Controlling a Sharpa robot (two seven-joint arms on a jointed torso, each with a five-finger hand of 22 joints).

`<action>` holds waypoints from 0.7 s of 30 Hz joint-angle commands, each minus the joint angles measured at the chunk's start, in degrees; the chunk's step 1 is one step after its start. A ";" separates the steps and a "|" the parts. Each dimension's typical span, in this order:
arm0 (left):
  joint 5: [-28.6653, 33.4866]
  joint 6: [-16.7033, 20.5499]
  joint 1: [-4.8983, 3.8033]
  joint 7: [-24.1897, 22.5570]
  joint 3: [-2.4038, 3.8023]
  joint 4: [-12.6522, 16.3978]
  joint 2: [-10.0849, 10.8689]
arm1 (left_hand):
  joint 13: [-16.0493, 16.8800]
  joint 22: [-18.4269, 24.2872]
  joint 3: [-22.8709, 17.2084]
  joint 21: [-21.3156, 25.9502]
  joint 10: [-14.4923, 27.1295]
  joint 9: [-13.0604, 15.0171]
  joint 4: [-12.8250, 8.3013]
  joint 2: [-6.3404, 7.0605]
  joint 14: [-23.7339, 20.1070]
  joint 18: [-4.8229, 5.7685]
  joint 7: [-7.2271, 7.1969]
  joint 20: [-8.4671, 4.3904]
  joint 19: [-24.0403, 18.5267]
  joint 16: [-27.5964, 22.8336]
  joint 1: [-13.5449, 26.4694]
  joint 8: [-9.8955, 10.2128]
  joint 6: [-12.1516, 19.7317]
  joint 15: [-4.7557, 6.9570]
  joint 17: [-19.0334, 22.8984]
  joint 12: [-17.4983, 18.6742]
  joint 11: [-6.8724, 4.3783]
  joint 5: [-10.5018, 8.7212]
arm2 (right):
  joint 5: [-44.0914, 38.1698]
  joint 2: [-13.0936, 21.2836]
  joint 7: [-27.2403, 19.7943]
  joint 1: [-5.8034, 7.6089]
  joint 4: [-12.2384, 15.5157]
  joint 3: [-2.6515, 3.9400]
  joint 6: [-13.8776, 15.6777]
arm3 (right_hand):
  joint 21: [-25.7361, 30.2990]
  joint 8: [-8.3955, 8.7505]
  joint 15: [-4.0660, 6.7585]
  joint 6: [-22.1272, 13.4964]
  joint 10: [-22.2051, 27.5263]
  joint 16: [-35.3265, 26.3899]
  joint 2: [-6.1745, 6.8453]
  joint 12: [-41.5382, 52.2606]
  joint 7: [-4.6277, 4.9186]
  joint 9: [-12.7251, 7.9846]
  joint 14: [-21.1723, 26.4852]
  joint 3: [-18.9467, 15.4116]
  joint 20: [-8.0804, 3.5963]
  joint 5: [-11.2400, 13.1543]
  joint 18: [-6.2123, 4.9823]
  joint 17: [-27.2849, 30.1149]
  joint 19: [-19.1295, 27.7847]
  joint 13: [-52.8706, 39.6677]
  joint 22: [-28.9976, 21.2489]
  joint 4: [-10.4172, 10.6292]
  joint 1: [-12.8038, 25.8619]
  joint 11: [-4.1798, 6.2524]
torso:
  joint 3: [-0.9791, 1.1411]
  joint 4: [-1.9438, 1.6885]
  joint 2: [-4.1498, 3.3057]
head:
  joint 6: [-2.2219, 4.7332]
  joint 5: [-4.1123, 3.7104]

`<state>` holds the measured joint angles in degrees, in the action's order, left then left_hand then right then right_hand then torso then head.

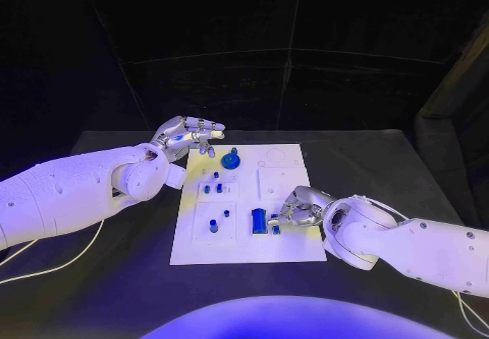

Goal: Assemble the parts on the task board

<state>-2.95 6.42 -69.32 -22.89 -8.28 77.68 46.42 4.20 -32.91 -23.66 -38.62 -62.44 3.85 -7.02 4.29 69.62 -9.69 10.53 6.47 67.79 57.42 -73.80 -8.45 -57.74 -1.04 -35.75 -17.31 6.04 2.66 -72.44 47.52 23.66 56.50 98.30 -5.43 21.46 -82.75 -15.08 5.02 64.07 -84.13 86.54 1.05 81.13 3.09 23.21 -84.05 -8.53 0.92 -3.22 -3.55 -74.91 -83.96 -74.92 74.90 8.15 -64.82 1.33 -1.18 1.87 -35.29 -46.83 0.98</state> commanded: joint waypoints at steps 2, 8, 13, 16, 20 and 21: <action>0.24 -0.52 -0.08 -0.21 0.05 0.05 -0.05 | 0.06 0.09 0.28 0.27 0.23 0.09 -0.13 -0.28 -0.31 -0.80 -0.26 0.21 0.10 -0.27 -0.36 -0.32 0.19 0.03 0.05 -0.33 -0.17 0.14 | 1.69 0.51 -2.17 0.06 0.57 0.00 1.94 | -0.02 -0.19 0.18 0.01 -2.77 0.34 0.07 -0.01 -0.28 0.07 -4.79 -0.67 0.01 0.37 0.90 -9.39 -1.83 -10.50 3.47 0.22 0.57 0.12 | -0.02 -0.08 -0.02 | 0.10 -0.17; 0.24 -0.51 -0.08 -0.17 0.05 0.10 0.08 | 0.06 0.09 0.28 0.27 0.23 0.09 -0.13 -0.28 -0.31 -0.80 -0.26 0.21 0.10 -0.27 -0.36 -0.32 0.19 0.03 0.05 -0.33 -0.17 0.14 | 1.97 1.92 -1.89 0.05 1.27 0.00 0.79 | 0.00 -0.26 0.19 -0.09 -2.77 0.33 -0.18 -0.02 -0.27 0.25 -4.79 -0.96 -0.03 0.18 0.90 -9.40 -1.82 -10.52 3.47 -1.29 -2.76 0.14 | -0.03 -0.05 -0.05 | 0.05 -0.13; 0.24 -0.53 -0.08 -0.13 0.05 0.13 0.14 | 0.06 0.09 0.28 0.27 0.23 0.09 -0.13 -0.28 -0.31 -0.80 -0.26 0.21 0.10 -0.27 -0.36 -0.32 0.19 0.03 0.05 -0.33 -0.17 0.14 | 1.63 2.81 -1.68 0.05 2.07 -0.01 -0.68 | 0.05 -0.28 0.15 -0.20 -2.72 0.29 -0.68 -0.14 -0.18 0.37 -4.78 -0.83 0.01 -0.31 0.89 -9.36 -1.79 -10.48 3.44 -3.35 -6.08 0.07 | 0.00 -0.01 -0.04 | 0.07 -0.09; 0.24 -0.54 -0.08 -0.13 0.05 0.14 0.15 | 0.06 0.09 0.28 0.27 0.23 0.09 -0.13 -0.28 -0.31 -0.80 -0.26 0.21 0.10 -0.27 -0.36 -0.32 0.19 0.03 0.05 -0.33 -0.17 0.14 | 1.41 3.04 -1.53 0.05 2.35 -0.01 -1.10 | 0.04 -0.28 0.13 -0.20 -2.71 0.30 -1.07 -0.17 -0.17 0.41 -4.78 -0.56 0.03 -0.25 0.90 -9.39 -1.79 -10.48 3.49 -4.41 -7.62 0.06 | 0.00 -0.07 -0.06 | 0.01 -0.12; 0.24 -0.54 -0.08 -0.14 0.05 0.15 0.15 | 0.06 0.09 0.28 0.27 0.23 0.09 -0.13 -0.28 -0.31 -0.80 -0.26 0.21 0.10 -0.27 -0.36 -0.32 0.19 0.03 0.05 -0.33 -0.17 0.14 | 1.16 3.05 -1.28 0.04 2.43 -0.01 -1.14 | 0.03 -0.28 0.12 -0.19 -2.70 0.31 -1.24 -0.18 -0.17 0.42 -4.78 -0.48 0.04 -0.24 0.91 -9.41 -1.80 -10.48 3.51 -4.71 -8.00 0.05 | 0.01 -0.09 -0.05 | 0.01 -0.13; 0.24 -0.55 -0.08 -0.14 0.05 0.14 0.15 | 0.06 0.09 0.28 0.27 0.23 0.09 -0.13 -0.28 -0.31 -0.80 -0.26 0.21 0.10 -0.27 -0.36 -0.32 0.19 0.03 0.05 -0.33 -0.17 0.14 | 1.08 2.99 -1.17 0.04 2.42 -0.01 -1.14 | 0.03 -0.28 0.12 -0.19 -2.70 0.31 -1.24 -0.18 -0.17 0.42 -4.78 -0.48 0.04 -0.24 0.91 -9.41 -1.80 -10.48 3.51 -4.71 -8.00 0.05 | 0.02 -0.11 -0.06 | 0.01 -0.12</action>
<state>-2.95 6.42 -69.32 -22.82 -8.28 77.74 46.56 4.20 -32.91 -23.66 -38.62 -62.44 3.85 -7.03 4.29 69.62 -9.69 10.53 6.46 67.79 57.42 -73.80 -8.45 -57.74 -1.03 -35.75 -17.31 6.04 2.67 -71.09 50.57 22.55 56.49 100.54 -5.45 21.12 -82.75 -15.08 5.02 64.07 -84.13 86.54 -0.17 81.14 3.09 23.54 -84.05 -8.97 0.92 -3.22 -3.55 -74.91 -83.96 -74.93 74.90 3.84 -72.25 1.33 -1.18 1.80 -35.33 -46.81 0.86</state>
